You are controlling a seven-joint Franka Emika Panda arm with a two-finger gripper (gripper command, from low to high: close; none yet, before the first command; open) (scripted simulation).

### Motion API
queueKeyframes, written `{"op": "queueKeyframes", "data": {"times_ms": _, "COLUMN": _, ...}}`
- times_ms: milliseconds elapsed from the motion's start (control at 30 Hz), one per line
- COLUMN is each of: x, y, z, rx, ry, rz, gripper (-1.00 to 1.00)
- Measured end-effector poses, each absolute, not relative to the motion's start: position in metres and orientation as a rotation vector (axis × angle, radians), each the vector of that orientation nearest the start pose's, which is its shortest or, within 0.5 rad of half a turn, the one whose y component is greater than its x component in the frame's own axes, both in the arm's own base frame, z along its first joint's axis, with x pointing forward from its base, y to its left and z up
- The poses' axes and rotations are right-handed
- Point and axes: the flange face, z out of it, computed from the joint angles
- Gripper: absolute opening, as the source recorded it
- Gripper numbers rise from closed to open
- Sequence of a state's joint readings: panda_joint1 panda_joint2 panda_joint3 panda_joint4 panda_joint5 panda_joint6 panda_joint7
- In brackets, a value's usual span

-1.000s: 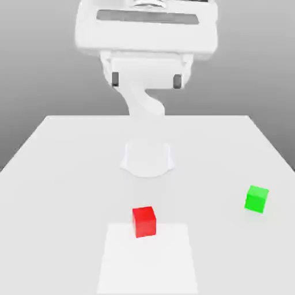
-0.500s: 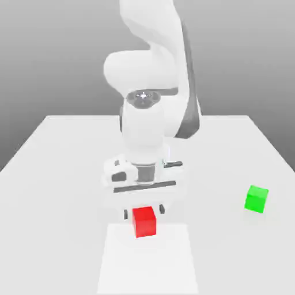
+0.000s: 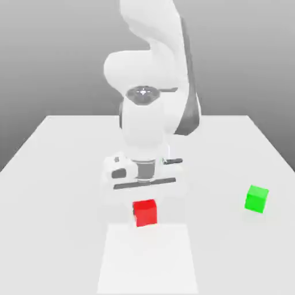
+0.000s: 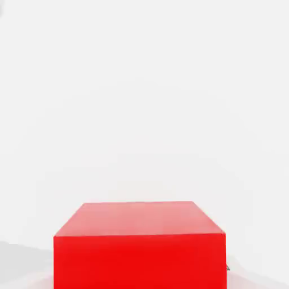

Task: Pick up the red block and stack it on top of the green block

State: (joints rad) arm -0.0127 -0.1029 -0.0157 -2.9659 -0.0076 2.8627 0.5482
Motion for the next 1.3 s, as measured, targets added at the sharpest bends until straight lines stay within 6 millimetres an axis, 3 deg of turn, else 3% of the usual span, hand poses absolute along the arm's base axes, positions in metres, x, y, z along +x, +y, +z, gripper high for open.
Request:
{"op": "queueKeyframes", "data": {"times_ms": 100, "x": 0.325, "y": 0.011, "z": 0.211, "rx": -3.073, "ry": 0.65, "rz": 0.001, "gripper": -1.0}}
{"op": "queueKeyframes", "data": {"times_ms": 300, "x": 0.327, "y": 0.065, "z": 0.217, "rx": -3.141, "ry": -0.014, "rz": 0.002, "gripper": -1.0}}
{"op": "queueKeyframes", "data": {"times_ms": 567, "x": 0.315, "y": 0.141, "z": 0.225, "rx": -3.005, "ry": -0.911, "rz": 0.003, "gripper": -1.0}}
{"op": "queueKeyframes", "data": {"times_ms": 800, "x": 0.289, "y": 0.206, "z": 0.233, "rx": -2.681, "ry": -1.636, "rz": 0.003, "gripper": -1.0}}
{"op": "queueKeyframes", "data": {"times_ms": 1033, "x": 0.251, "y": 0.265, "z": 0.24, "rx": -2.184, "ry": -2.256, "rz": 0.003, "gripper": -1.0}}
{"op": "queueKeyframes", "data": {"times_ms": 1200, "x": 0.217, "y": 0.302, "z": 0.244, "rx": -1.759, "ry": -2.603, "rz": 0.003, "gripper": -1.0}}
{"op": "queueKeyframes", "data": {"times_ms": 1300, "x": 0.213, "y": 0.308, "z": 0.222, "rx": -1.69, "ry": -2.649, "rz": 0.003, "gripper": -1.0}}
